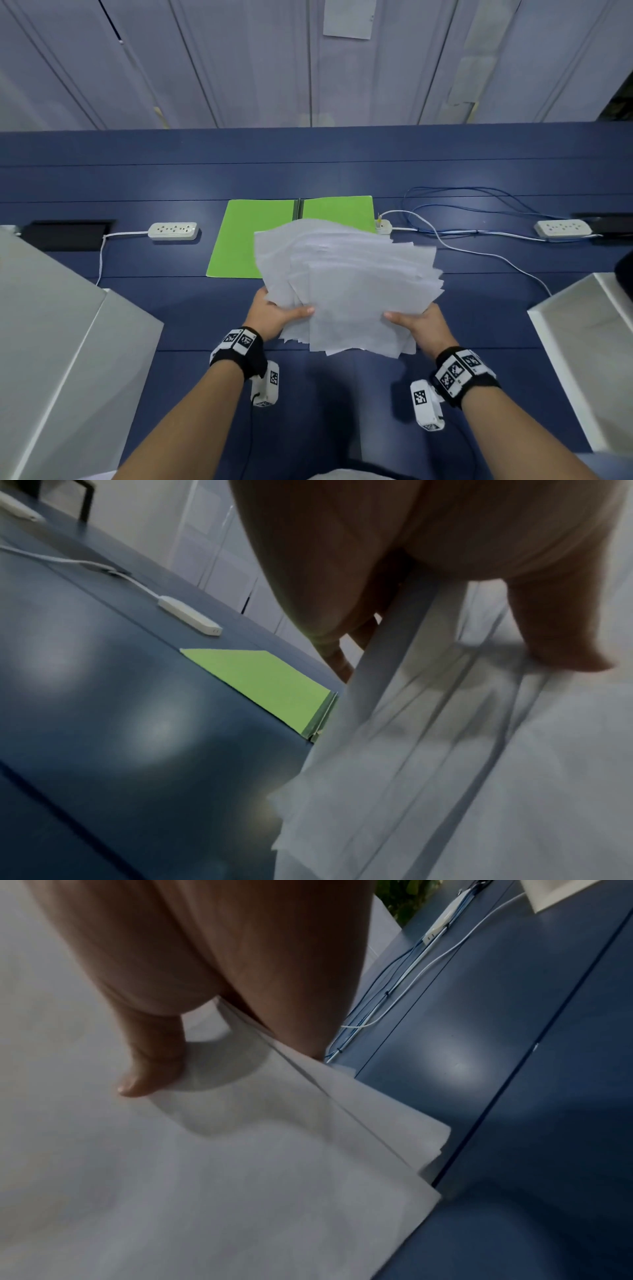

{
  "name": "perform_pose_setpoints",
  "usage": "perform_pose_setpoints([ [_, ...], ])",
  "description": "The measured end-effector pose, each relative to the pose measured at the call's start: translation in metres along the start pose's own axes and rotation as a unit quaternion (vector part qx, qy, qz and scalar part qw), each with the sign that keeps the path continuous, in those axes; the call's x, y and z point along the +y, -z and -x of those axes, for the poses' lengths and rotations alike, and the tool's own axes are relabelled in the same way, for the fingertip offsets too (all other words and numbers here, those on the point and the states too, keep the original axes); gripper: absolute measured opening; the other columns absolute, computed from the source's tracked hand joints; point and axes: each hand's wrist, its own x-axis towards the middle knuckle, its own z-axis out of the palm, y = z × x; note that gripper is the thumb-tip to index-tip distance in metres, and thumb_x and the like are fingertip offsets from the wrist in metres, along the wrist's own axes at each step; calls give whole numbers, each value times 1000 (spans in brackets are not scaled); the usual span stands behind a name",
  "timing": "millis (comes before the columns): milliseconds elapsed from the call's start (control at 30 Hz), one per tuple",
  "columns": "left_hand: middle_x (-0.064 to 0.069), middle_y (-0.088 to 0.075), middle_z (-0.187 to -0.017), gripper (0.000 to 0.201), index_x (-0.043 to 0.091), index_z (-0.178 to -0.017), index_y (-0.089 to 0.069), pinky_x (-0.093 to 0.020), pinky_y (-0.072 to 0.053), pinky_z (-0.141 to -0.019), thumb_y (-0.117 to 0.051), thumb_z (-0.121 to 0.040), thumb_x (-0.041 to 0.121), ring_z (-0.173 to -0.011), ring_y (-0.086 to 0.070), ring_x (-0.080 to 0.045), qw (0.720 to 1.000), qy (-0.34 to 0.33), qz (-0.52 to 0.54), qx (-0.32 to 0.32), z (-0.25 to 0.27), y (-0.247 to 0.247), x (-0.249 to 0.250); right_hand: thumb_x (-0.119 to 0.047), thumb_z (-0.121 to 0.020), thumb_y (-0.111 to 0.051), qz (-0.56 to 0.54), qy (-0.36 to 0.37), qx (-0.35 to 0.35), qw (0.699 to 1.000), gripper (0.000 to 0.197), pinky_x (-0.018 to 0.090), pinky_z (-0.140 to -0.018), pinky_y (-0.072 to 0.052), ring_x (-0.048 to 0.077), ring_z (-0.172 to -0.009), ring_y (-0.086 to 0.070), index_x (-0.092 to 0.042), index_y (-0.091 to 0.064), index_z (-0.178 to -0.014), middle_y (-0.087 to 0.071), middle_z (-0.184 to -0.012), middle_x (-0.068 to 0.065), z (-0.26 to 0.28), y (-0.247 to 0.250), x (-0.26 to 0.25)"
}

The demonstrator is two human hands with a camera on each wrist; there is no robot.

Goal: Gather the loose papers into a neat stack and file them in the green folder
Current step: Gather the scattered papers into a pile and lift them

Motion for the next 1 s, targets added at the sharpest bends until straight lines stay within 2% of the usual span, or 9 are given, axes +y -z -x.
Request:
perform_pose_setpoints([
  [133, 0, -81, -99, 44, 11, -101, -78, -24, -60, -84, -96, -60, 6, -95, -76, -12, 1000, -19, 12, 8, 1, 3, 6, 3, -75, -81, 5, 27, 15, 1000, 31, 22, -75, -58, 26, -97, -74, 2, -73, -105, -78, -103, 11, -1, -1, -3],
  [233, 11, -80, -83, 38, 6, -96, -78, -8, -54, -68, -95, -62, 5, -79, -74, 5, 1000, 2, 29, -12, 1, 0, 12, -5, -75, -84, 2, 29, 3, 1000, 31, 35, -86, -58, 27, -98, -74, -2, -74, -104, -78, -104, 10, -2, 1, -5],
  [300, 17, -78, -73, 33, 5, -94, -78, -6, -52, -62, -93, -64, 0, -72, -72, 9, 999, 15, 36, -20, 2, -2, 10, -3, -72, -86, 4, 22, -20, 1000, 36, 38, -90, -58, 24, -99, -74, -7, -73, -106, -78, -105, 8, 0, 2, -5],
  [433, 5, -81, -91, 40, 8, -97, -78, -22, -59, -74, -94, -61, -1, -87, -77, -6, 999, -11, 24, -26, 2, -5, 3, 5, -67, -85, 8, 2, -29, 1000, 44, 36, -87, -59, 27, -102, -73, -11, -71, -105, -77, -107, 9, 1, -3, 0],
  [533, 5, -80, -99, 43, 18, -100, -76, -32, -61, -87, -94, -64, 4, -95, -76, -10, 999, -39, 26, -9, -4, -10, 14, 6, -72, -82, -1, 27, 8, 1000, 40, 35, -86, -60, 17, -94, -75, -9, -70, -106, -77, -106, 9, -3, -13, -8],
  [633, 9, -80, -98, 44, 20, -100, -74, -25, -60, -85, -93, -64, 1, -94, -76, -7, 995, -91, 47, 14, -11, -6, 37, 8, -75, -78, 8, 94, 11, 995, 40, 23, -85, -58, 7, -91, -73, -1, -68, -113, -77, -102, 0, -10, -18, -30],
  [733, 17, -79, -93, 46, 21, -98, -73, -18, -58, -81, -92, -63, -4, -91, -74, 1, 992, -113, 51, 7, -13, 3, 47, 6, -75, -80, 20, 121, -11, 992, 40, 16, -82, -54, 5, -94, -73, -3, -69, -112, -78, -98, -10, -13, -13, -41],
  [866, -4, -79, -107, 52, 8, -107, -74, -40, -60, -93, -94, -60, -3, -102, -76, -19, 995, -86, 47, -7, -4, 4, 27, -1, -64, -89, 33, 98, -19, 994, 55, 27, -89, -57, 16, -103, -73, -10, -68, -113, -77, -108, 0, -12, -4, -21],
  [1000, 0, -79, -107, 51, 21, -102, -76, -43, -59, -95, -96, -59, 2, -101, -76, -16, 998, -54, 40, -5, -2, -4, 18, 3, -71, -84, 27, 77, -11, 997, 42, 30, -88, -59, 13, -96, -74, -18, -72, -104, -79, -102, -3, -9, -14, -15],
])
